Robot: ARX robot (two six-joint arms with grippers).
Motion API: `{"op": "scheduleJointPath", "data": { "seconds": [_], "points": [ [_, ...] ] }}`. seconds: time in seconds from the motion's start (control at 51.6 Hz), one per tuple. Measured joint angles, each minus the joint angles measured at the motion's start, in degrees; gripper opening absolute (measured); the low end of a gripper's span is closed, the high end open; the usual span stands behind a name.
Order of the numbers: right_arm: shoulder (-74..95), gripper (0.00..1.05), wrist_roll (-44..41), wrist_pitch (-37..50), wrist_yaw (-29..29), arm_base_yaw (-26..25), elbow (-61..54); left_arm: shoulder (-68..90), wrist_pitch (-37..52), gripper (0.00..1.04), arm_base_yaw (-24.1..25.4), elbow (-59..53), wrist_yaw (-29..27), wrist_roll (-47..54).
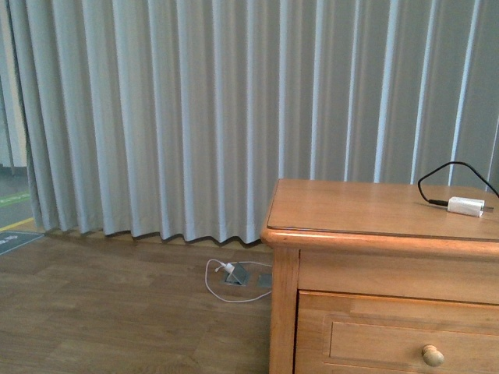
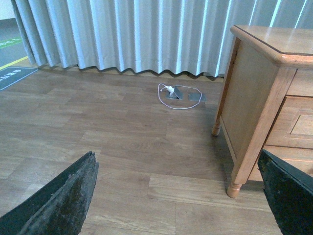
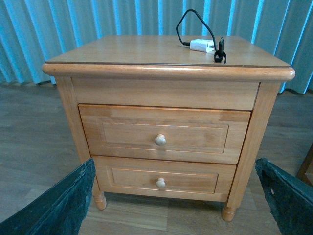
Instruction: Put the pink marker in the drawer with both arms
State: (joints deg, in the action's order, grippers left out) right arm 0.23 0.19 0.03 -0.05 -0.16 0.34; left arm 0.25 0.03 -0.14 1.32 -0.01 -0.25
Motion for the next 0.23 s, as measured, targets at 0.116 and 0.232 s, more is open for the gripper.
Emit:
{"op": "scheduleJointPath", "data": {
  "seconds": [0.116, 0.232],
  "points": [
    [0.0, 0.96, 0.0, 0.0, 0.0, 0.0, 0.0, 0.0, 0.0, 0.99, 0.0, 0.0, 0.0, 0.0],
    [0.0, 0.96, 0.0, 0.0, 0.0, 0.0, 0.0, 0.0, 0.0, 0.99, 0.0, 0.0, 0.0, 0.0]
  ]
}}
